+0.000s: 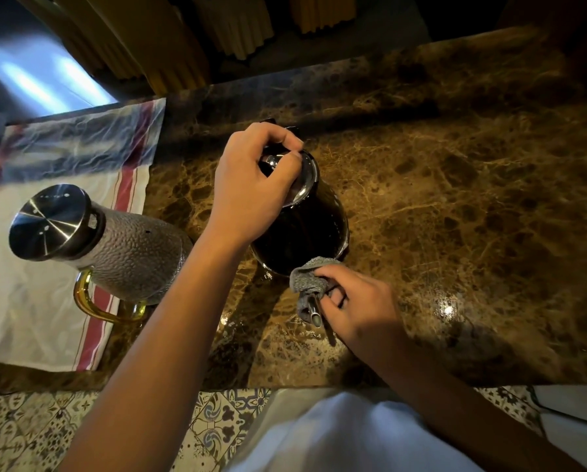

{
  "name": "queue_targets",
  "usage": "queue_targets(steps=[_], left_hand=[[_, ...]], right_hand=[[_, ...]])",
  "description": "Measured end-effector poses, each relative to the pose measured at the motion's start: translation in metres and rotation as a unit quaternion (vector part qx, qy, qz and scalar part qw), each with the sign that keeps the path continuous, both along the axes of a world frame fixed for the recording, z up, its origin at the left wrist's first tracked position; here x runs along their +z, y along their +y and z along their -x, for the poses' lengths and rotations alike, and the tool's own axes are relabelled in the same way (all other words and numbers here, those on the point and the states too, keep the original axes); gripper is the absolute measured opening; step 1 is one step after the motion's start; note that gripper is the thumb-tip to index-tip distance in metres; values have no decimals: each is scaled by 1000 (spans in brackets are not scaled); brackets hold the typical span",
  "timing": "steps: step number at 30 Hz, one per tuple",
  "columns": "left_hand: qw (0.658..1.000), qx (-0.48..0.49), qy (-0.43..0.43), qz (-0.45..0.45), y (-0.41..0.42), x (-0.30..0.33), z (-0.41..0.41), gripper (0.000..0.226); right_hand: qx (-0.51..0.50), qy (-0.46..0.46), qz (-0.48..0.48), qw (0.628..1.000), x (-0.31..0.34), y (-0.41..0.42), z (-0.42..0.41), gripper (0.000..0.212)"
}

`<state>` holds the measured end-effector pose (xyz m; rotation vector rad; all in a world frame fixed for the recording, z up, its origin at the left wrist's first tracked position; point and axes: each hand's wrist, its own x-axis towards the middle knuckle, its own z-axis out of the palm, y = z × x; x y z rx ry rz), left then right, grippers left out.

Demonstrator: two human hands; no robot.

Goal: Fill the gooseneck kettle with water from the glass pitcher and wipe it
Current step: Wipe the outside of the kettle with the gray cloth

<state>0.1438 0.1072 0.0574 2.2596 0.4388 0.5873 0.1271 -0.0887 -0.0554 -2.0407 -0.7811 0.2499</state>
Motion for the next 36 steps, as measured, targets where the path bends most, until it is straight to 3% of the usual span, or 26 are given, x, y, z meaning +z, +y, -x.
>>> queue_targets(steps=[5,12,17,23,30,36], left_hand=[[1000,2,-2,-1,1,-1,0,13],[1000,3,1,-5,1,-2,0,14],[1000,5,-2,-3,1,-2,0,15],[1000,6,0,1,1,-3,0,15],[1000,-1,6,7,0,-1,0,16],[999,-39,5,12,3,3,2,16]], right_hand=[[-42,44,81,995,-6,1,-8,29],[-54,52,0,997,13,5,-24,28],[-48,10,-59,997,21,14,-25,32],[-43,-1,-19,999,2,9,-15,23],[-41,22,19,999,-12,4,-18,31],[-55,109,-10,992,-1,-2,-29,23]])
